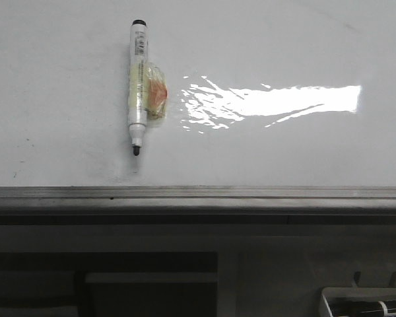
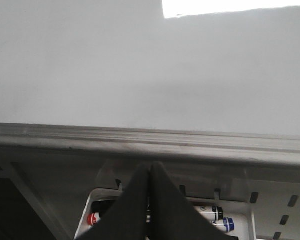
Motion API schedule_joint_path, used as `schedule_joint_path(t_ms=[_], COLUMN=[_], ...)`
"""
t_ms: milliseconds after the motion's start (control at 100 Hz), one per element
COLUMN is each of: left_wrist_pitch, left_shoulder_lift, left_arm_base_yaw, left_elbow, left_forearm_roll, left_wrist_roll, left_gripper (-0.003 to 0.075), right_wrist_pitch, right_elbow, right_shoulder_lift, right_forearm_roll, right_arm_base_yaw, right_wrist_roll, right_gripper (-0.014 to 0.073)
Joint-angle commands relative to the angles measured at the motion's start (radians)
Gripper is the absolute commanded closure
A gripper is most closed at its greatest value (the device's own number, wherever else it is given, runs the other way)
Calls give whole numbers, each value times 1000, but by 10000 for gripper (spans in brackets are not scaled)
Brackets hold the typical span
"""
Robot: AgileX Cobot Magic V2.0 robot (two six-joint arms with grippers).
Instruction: Write number 5 on whiteboard
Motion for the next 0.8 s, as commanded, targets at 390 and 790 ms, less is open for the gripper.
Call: schedule_joint_path(t_ms=[390, 790], left_wrist_pitch=[-63, -63], left_shoulder_lift=[-28, -28], left_arm_base_yaw=[1, 1], left_elbow=[18, 16], left_forearm_roll=[-9, -7], left_wrist_roll=[-4, -4], left_gripper=[741, 741], right_wrist_pitch=[-29, -29], right_elbow=[29, 29], right_shoulder_lift=[-18, -18], right_forearm_roll=[-8, -35], right_arm_base_yaw=[-2, -2], right_wrist_roll=[-5, -5], right_gripper=[636, 636])
